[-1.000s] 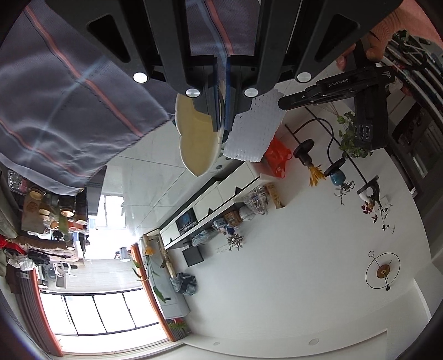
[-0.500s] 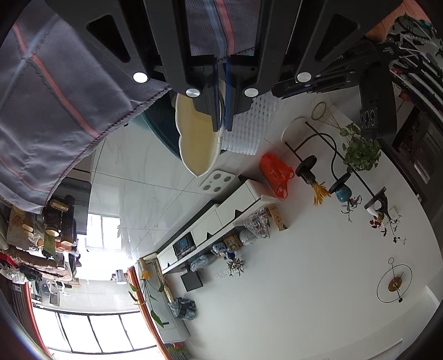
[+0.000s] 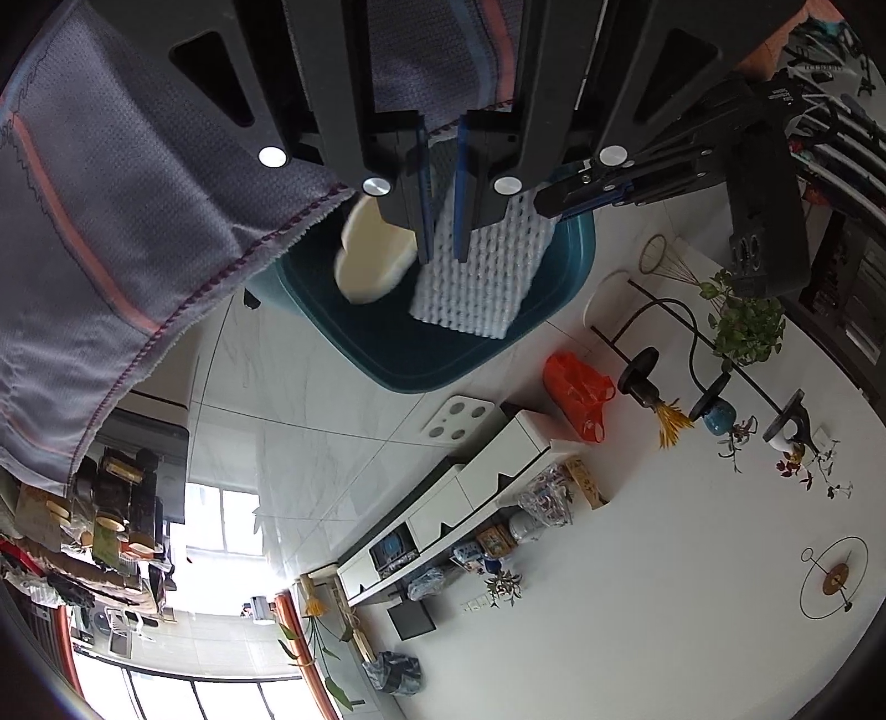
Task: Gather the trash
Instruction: 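Carry foam net and dotted cup to the teal bin and open both tools, then move both open tools back over the table toward the remaining trash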
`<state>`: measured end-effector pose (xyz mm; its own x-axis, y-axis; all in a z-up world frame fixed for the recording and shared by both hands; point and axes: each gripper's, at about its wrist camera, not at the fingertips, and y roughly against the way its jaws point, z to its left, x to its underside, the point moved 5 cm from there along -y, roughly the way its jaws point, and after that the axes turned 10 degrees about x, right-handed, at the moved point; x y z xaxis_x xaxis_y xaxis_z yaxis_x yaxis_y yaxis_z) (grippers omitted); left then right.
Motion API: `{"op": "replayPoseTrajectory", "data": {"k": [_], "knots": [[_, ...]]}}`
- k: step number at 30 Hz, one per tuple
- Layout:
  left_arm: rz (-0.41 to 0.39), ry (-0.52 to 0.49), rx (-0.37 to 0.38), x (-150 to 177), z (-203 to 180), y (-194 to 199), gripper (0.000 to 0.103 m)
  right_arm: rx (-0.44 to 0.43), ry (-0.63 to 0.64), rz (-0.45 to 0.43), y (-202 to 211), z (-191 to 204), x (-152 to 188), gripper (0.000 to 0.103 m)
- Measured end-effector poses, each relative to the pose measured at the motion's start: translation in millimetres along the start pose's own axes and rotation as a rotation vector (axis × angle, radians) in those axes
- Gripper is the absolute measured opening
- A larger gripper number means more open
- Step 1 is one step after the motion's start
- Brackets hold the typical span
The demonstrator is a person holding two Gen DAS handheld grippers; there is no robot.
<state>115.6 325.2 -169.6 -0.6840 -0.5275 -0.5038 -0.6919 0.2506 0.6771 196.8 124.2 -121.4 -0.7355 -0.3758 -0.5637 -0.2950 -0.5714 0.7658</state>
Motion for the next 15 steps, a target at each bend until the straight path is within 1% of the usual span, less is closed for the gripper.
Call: {"op": "replayPoseTrajectory", "data": {"k": [1, 2, 3, 4, 7, 10, 12, 13, 14, 15], "knots": [[0.005, 0.007, -0.001, 0, 2, -3, 0.021, 0.002, -0.002, 0.0, 1, -1, 0, 0.012], [0.011, 0.007, 0.005, 0, 3, -6, 0.023, 0.007, -0.005, -0.004, 3, -3, 1, 0.016], [0.017, 0.005, 0.015, 0, 2, -9, 0.03, 0.01, -0.008, -0.011, 5, -4, 2, 0.019], [0.02, 0.007, 0.011, 1, 3, -11, 0.031, 0.007, -0.01, -0.015, 8, -6, 3, 0.02], [0.022, 0.003, 0.006, 1, 2, -14, 0.031, 0.005, -0.016, -0.041, 23, -12, 5, 0.027], [-0.004, -0.013, 0.019, 2, -8, -9, 0.031, 0.01, -0.016, -0.075, 40, -18, 7, 0.033], [-0.033, -0.051, 0.025, 3, -21, 1, 0.032, 0.012, -0.012, -0.109, 57, -21, 10, 0.042], [-0.044, -0.071, 0.033, 3, -27, 7, 0.035, 0.015, -0.009, -0.127, 64, -23, 11, 0.045], [-0.058, -0.095, 0.039, 3, -34, 13, 0.037, 0.01, -0.01, -0.152, 75, -25, 15, 0.05], [-0.072, -0.118, 0.047, 4, -43, 18, 0.042, 0.0, -0.016, -0.166, 82, -26, 17, 0.053]]}}
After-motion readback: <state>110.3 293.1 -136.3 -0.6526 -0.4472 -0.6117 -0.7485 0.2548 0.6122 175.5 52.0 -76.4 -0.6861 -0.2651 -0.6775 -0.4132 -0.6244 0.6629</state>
